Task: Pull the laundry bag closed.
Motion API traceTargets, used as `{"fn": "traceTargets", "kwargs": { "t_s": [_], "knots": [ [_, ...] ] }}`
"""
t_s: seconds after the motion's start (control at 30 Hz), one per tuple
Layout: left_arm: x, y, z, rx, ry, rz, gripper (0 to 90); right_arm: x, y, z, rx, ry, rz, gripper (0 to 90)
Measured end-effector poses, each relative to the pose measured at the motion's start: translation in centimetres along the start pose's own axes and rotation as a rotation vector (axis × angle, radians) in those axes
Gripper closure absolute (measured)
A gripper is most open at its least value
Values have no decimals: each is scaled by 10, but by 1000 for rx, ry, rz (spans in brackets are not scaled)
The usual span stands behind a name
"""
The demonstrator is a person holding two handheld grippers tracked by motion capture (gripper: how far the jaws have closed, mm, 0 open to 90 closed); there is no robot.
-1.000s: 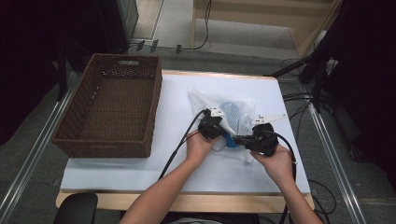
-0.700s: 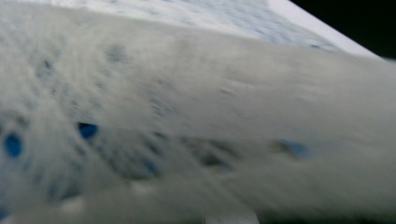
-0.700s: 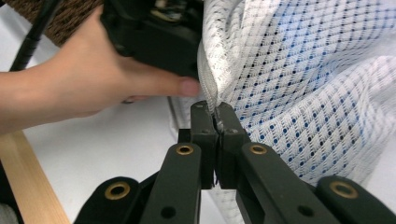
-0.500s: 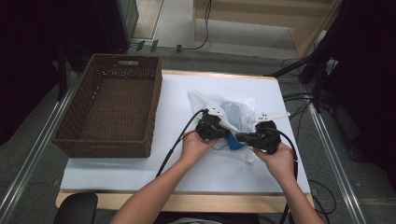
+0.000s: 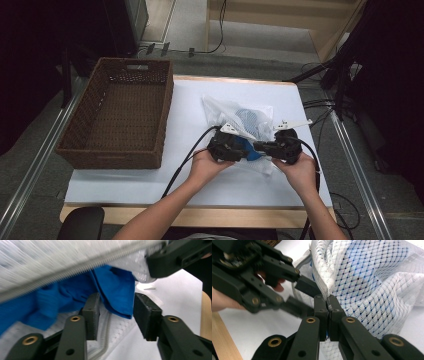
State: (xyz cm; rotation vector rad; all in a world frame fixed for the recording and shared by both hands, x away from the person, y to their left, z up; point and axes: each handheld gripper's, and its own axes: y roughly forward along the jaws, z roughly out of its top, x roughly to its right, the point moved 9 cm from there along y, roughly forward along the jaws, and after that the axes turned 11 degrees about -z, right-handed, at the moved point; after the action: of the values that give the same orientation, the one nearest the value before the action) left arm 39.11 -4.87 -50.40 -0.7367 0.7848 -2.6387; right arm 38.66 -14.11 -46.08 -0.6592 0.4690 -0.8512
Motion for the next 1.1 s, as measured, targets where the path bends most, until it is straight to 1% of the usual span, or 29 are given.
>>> {"fn": "traceTargets", "kwargs": {
  "t_s": [0.07,0.1,0.13,0.2,0.23,0.27,0.3,0.33,0.37,0.47,0.53,0.6,0.67,0.73,0.77,0.8,0.83,0.87,0.9,0.93,0.97,1.0,1.07,1.1],
  "knots": [
    [0,5,-3,-7,-7,3,536,0,0,0,0,4,0,896],
    [-1,8,-3,-9,-8,17,525,0,-1,0,-1,4,1,896],
    [-1,10,-4,-8,-7,21,512,0,-1,0,-1,4,0,896],
    [-3,16,-4,-3,-29,18,502,0,-1,-1,-1,4,2,896],
    [-4,19,-4,-6,-33,23,506,0,-1,0,0,5,3,896],
    [-6,22,-4,-13,-39,30,528,0,-1,-1,-2,5,2,895],
    [-7,25,-4,-11,-44,33,581,0,0,-1,-3,5,2,895],
    [-10,28,-4,-13,-47,47,617,0,0,-1,-3,5,3,895],
    [-13,30,-3,-10,-36,66,683,0,0,-1,-3,5,3,896],
    [-17,35,0,-7,-20,83,855,0,0,-1,-4,4,4,896],
    [-20,35,3,-22,-13,95,880,-1,0,-1,-7,4,6,896],
    [-22,32,8,-4,3,113,885,-2,0,-2,-10,7,9,896],
    [-25,25,16,20,14,127,887,-2,-1,-1,-3,2,13,896],
    [-27,18,24,28,32,144,888,-3,-2,-1,-1,5,14,896],
    [-27,16,26,33,33,146,888,-3,-3,0,1,6,15,896],
    [-28,14,30,38,49,161,888,-4,-3,0,3,3,15,896],
    [-28,12,33,47,60,164,888,-4,-3,0,3,2,17,896],
    [-27,10,37,55,51,150,887,-5,-3,0,3,2,18,896],
    [-27,9,38,51,50,144,886,-5,-3,0,2,2,16,896],
    [-24,8,39,58,57,126,885,-5,-3,1,3,1,16,896],
    [-23,7,39,52,56,116,881,-4,-4,1,5,3,12,896],
    [-22,7,36,30,54,101,879,-3,-4,1,6,5,12,896],
    [-23,8,30,7,51,93,873,-1,-4,0,7,11,10,896],
    [-24,8,29,-2,44,82,872,0,-4,0,4,15,12,896]
  ]
}}
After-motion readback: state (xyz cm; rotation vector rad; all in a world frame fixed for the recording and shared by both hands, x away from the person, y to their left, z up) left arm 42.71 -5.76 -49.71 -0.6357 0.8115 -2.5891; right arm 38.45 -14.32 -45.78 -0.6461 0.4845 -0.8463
